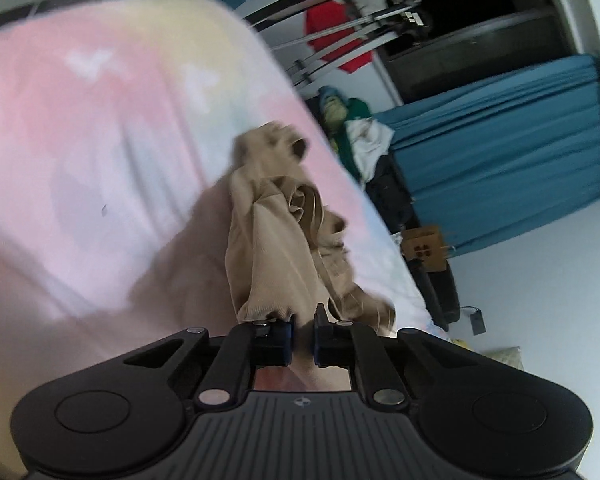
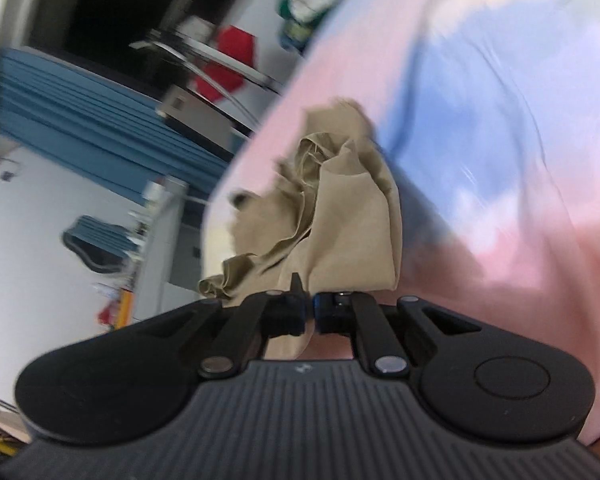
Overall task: Fold clothes
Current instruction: 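Grasp the shirt edge with both grippers and fold it over the bundle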
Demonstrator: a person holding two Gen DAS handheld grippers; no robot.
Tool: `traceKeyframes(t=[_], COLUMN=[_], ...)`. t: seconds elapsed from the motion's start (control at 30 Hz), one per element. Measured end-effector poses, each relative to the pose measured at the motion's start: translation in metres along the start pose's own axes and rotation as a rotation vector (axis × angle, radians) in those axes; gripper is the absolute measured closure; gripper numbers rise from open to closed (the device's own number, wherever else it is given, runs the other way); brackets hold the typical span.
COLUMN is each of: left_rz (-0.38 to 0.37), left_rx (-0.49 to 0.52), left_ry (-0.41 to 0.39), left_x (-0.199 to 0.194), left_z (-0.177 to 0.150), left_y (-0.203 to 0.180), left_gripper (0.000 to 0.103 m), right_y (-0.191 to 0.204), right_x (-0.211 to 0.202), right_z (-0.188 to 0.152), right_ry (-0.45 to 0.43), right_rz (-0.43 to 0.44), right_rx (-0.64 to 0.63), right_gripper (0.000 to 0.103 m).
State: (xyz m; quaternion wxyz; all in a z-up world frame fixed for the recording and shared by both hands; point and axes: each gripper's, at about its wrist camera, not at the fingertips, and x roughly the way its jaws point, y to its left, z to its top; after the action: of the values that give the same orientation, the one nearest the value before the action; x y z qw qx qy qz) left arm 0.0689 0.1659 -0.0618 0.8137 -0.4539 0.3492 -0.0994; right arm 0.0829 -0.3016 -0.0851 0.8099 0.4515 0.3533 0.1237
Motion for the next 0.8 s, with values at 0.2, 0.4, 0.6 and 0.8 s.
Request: traceKeyframes(t=[0.2, 0.4, 0.6, 0.8], left_rz=[-0.044, -0.075, -0.079, -0.068], left_rx=[-0.026, -0.087, -0.130, -0.205], left_ry=[-0.004, 0.009, 0.003, -0.011], left_x=[-0.045, -0.095, -0.094, -0.050], left_z=[-0.022, -0.070, -0.066, -0.020], left_y=[-0.012, 0.005, 0.004, -0.007], left_gripper=[0.094, 0.094, 0.094, 0.093], right_y=[0.014, -0.007, -0.006, 0.020], right_x=[-0.047, -0.094, -0.102, -0.053], right_z=[-0.010, -0.062, -0.066, -0.021], right_ry=[-0.032, -0.019, -0.039, -0.074], right_rz=[0.047, 0.072, 0.084, 0.067], right_rx=[-0.043, -0.017, 0.028, 0.063], right_gripper=[0.096, 0.096, 0.096, 0.096])
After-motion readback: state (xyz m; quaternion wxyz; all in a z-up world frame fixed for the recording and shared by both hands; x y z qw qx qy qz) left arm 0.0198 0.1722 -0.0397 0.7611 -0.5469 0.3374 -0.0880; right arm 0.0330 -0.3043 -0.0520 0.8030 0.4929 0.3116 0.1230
